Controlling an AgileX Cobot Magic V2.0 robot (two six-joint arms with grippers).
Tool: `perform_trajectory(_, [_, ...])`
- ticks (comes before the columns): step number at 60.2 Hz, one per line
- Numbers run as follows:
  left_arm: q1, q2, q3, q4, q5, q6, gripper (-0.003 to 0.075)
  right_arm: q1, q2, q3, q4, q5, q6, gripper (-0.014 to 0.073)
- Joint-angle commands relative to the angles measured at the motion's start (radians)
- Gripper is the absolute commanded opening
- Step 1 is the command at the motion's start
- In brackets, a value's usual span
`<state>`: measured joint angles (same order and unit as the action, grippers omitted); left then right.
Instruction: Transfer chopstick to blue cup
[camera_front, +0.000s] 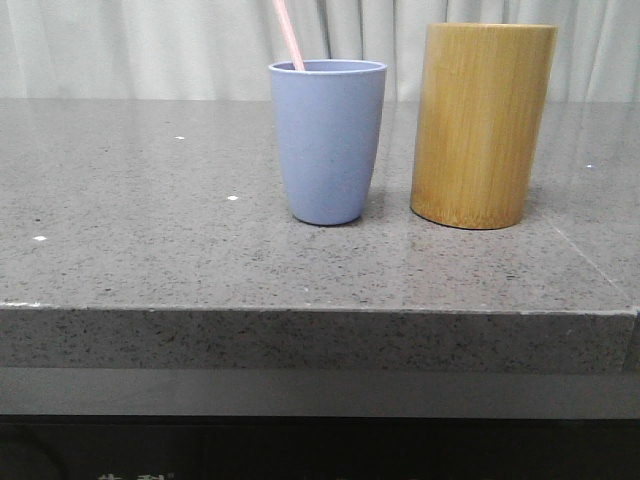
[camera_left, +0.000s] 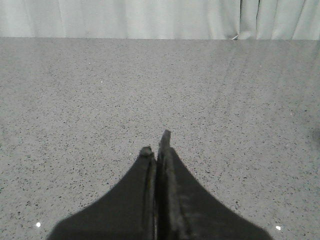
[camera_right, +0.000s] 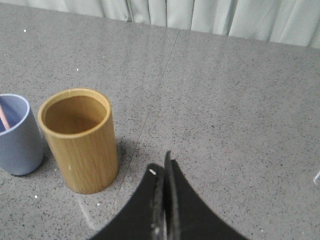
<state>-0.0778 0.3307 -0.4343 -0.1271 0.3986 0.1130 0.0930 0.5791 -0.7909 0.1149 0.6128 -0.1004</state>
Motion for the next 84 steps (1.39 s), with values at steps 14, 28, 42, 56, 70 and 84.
perform_trajectory(14, [0.001,0.007,-0.027,-0.013,-0.083,-0.003,-0.0019,-0.004,-0.353,0.356,0.014,-0.302,0.001,-0.0088])
perform_trajectory(28, [0.001,0.007,-0.027,-0.013,-0.083,-0.003,-0.0019,-0.004,-0.454,0.417,0.037,-0.309,0.001,-0.0088])
perform_trajectory(42, [0.001,0.007,-0.027,-0.013,-0.083,-0.003,-0.0019,-0.004,-0.454,0.417,0.037,-0.31,0.001,-0.0088])
perform_trajectory(56, [0.001,0.007,-0.027,-0.013,-0.083,-0.003,-0.0019,-0.004,-0.454,0.417,0.037,-0.31,0.001,-0.0088])
perform_trajectory(70, [0.001,0.007,-0.027,-0.013,-0.083,-0.003,-0.0019,-0.004,-0.454,0.417,0.037,-0.31,0.001,-0.0088])
perform_trajectory(84, [0.001,0.007,-0.022,-0.013,-0.085,-0.003,-0.0019,-0.004,-0.454,0.417,0.037,-0.31,0.001,-0.0088])
